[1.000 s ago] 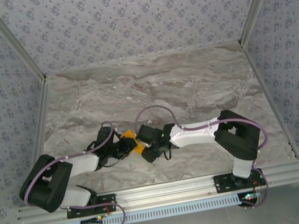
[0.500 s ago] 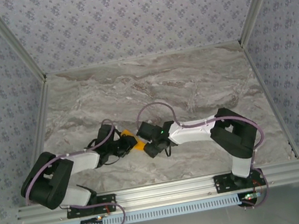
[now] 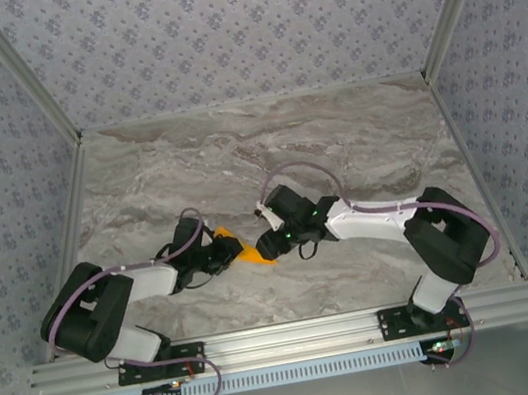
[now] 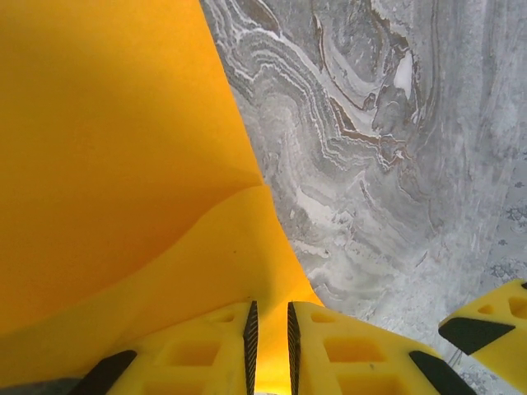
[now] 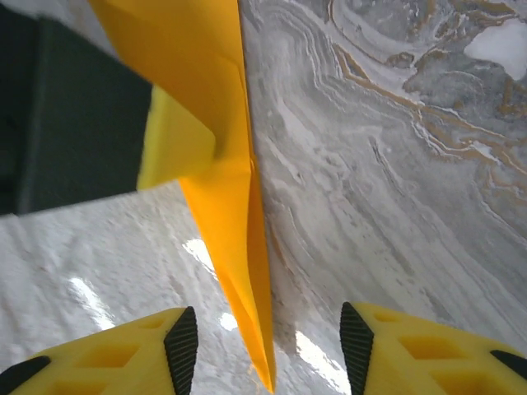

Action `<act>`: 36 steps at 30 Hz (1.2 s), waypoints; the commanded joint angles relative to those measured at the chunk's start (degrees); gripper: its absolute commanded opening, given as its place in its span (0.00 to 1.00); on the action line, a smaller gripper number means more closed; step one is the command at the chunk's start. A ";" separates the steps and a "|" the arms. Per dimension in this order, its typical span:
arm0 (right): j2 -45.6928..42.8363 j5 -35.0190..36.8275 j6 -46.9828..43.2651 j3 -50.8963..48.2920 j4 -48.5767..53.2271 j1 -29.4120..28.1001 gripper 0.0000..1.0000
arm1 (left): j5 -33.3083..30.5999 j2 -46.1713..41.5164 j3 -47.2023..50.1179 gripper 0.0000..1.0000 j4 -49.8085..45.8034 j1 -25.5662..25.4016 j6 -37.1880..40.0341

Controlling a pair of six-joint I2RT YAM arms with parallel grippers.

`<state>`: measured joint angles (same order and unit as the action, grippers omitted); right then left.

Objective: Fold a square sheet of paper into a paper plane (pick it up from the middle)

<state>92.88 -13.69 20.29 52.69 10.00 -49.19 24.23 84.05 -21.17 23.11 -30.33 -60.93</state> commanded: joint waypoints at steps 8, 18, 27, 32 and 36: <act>4.37 -13.98 5.73 -1.86 -7.27 2.98 0.44 | 0.91 -4.04 3.61 0.22 1.03 0.31 2.23; 7.66 -19.91 5.02 -1.36 -8.59 2.37 0.35 | 1.25 -6.48 3.68 0.23 -0.35 0.35 3.71; 8.92 -20.10 3.53 -0.75 -6.85 1.61 0.28 | 1.35 -7.79 4.37 0.23 -0.84 0.27 3.62; 9.34 -19.57 2.48 -0.34 -5.50 1.16 0.24 | 1.36 -8.86 4.69 0.23 -1.31 0.35 3.62; 9.42 -19.28 1.87 -0.03 -4.68 0.62 0.19 | 1.35 -9.13 4.78 0.24 -1.46 0.33 3.63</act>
<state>101.54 -32.40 23.53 50.94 2.90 -47.94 24.69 75.85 -16.78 22.46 -30.11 -58.48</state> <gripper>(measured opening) 0.194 0.235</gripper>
